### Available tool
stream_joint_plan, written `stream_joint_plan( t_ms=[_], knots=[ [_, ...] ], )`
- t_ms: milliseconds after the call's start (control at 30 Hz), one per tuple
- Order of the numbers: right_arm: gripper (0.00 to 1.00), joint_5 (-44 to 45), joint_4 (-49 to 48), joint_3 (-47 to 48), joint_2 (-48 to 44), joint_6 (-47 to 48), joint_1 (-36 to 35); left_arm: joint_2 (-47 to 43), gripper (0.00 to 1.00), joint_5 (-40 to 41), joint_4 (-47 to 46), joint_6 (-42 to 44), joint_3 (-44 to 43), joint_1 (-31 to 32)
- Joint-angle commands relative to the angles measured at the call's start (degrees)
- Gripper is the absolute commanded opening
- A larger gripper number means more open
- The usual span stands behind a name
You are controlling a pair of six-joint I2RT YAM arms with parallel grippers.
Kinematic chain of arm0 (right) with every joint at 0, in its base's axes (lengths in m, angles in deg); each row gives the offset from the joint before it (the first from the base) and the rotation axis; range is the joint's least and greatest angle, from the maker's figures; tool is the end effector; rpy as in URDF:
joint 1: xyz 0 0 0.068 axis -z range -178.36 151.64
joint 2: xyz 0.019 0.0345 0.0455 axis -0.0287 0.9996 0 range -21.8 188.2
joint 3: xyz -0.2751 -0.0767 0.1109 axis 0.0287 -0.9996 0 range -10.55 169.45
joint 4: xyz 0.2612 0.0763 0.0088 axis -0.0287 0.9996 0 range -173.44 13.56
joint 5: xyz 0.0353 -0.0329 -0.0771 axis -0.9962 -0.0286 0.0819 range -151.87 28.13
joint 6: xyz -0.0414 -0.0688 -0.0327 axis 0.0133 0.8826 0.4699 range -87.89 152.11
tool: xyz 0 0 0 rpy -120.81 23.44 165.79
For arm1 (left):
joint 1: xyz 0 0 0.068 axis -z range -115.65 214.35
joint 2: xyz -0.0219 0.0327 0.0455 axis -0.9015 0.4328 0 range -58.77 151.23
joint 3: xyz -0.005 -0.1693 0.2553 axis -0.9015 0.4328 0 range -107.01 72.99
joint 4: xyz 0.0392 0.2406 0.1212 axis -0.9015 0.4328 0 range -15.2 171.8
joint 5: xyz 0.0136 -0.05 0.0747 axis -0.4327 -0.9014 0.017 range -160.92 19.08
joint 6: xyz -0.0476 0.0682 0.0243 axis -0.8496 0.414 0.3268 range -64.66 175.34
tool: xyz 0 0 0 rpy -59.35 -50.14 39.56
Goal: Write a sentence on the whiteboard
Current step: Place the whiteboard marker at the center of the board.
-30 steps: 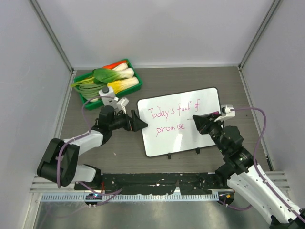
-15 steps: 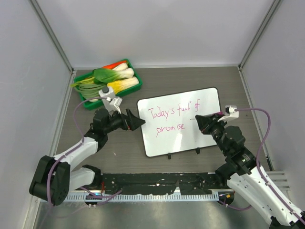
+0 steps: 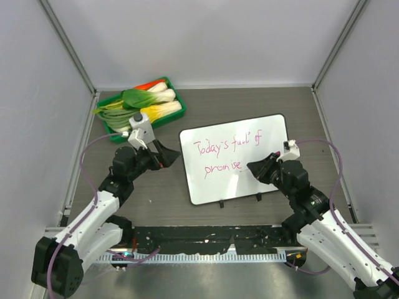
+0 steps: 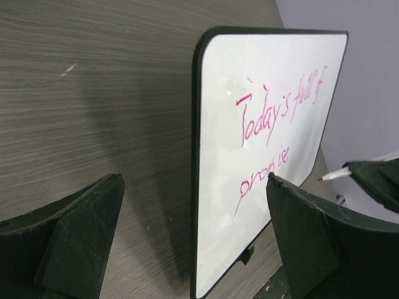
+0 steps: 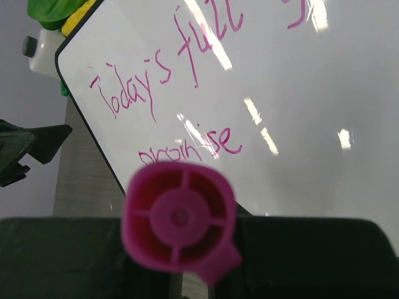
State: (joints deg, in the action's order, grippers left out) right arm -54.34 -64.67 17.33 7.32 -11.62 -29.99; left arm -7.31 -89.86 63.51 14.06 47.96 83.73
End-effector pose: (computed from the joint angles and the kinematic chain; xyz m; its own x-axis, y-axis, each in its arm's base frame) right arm 0.1397 0.0743 0.2619 -0.4976 0.4984 -0.7099 -0.0985 0.7807 0.6171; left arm 0.2104 -0.1003 0.2484 -0.5871 -0.4550 -0.6696 0.2954 0.6497 -0.7005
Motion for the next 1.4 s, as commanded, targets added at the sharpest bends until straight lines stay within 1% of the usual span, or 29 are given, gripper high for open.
stream_joint_plan(
  t_ms=[0,133,267,467,500,667,800,867,1000,1033,1067,1100,1133,1167,1200,1300,1367],
  knots=[
    [0.02,-4.5,3.0,-0.1,0.6,-8.7,0.3,-5.0,1.0,11.4,7.9,-4.1,-2.5,-0.2],
    [0.01,-4.7,7.8,-1.9,-1.2,-13.1,0.3,-9.0,1.0,17.4,14.2,-4.2,-3.6,-0.2],
    [0.01,-4.9,15.2,-2.7,-4.0,-15.9,0.3,-9.7,1.0,22.2,19.3,-3.9,-6.4,-0.2],
    [0.01,-6.7,21.2,-5.5,-5.7,-19.6,0.3,-5.8,1.0,23.4,21.6,-3.0,-10.3,-0.2],
    [0.01,-8.9,21.7,-5.7,-6.2,-20.0,0.3,-4.7,1.0,23.4,21.7,-2.9,-10.8,-0.2],
    [0.02,-10.1,26.8,-7.0,-7.6,-20.1,0.3,0.4,1.0,23.5,22.3,-2.5,-13.2,-0.2],
    [0.04,-11.8,27.6,-8.8,-7.7,-20.9,0.2,3.2,1.0,23.2,21.8,-2.2,-14.2,-0.2],
    [0.08,-12.1,27.0,-9.9,-7.6,-21.2,0.3,4.1,1.0,23.2,21.3,-2.1,-14.3,-0.2],
    [0.21,-12.3,25.9,-11.3,-7.4,-21.8,0.3,5.8,1.0,22.8,20.3,-1.8,-14.3,-0.2],
    [0.31,-12.4,25.3,-11.9,-7.4,-22.0,0.3,6.2,1.0,22.5,20.0,-1.8,-14.4,-0.2],
    [0.36,-12.6,24.8,-12.2,-7.3,-22.3,0.3,6.7,1.0,22.4,19.7,-1.9,-14.5,-0.2],
    [0.44,-12.7,24.1,-12.6,-7.1,-22.5,0.3,7.3,1.0,22.1,19.5,-2.0,-14.5,-0.2],
    [0.47,-12.5,23.9,-12.7,-7.0,-22.5,0.3,7.5,1.0,21.8,19.1,-1.9,-14.5,-0.2],
    [0.55,-12.5,22.9,-12.7,-7.0,-22.5,0.3,7.9,1.0,21.5,18.8,-1.9,-14.6,-0.2],
    [0.59,-11.9,22.6,-12.5,-6.8,-22.4,0.3,8.1,1.0,21.2,18.4,-1.9,-14.5,-0.2],
    [0.78,-10.9,21.0,-10.7,-5.9,-21.1,0.2,8.2,1.0,20.8,17.6,-1.4,-14.4,-0.1],
    [0.79,-10.0,20.4,-9.3,-5.0,-19.7,0.3,7.9,1.0,20.5,16.9,-1.2,-14.2,-0.2]
  ],
)
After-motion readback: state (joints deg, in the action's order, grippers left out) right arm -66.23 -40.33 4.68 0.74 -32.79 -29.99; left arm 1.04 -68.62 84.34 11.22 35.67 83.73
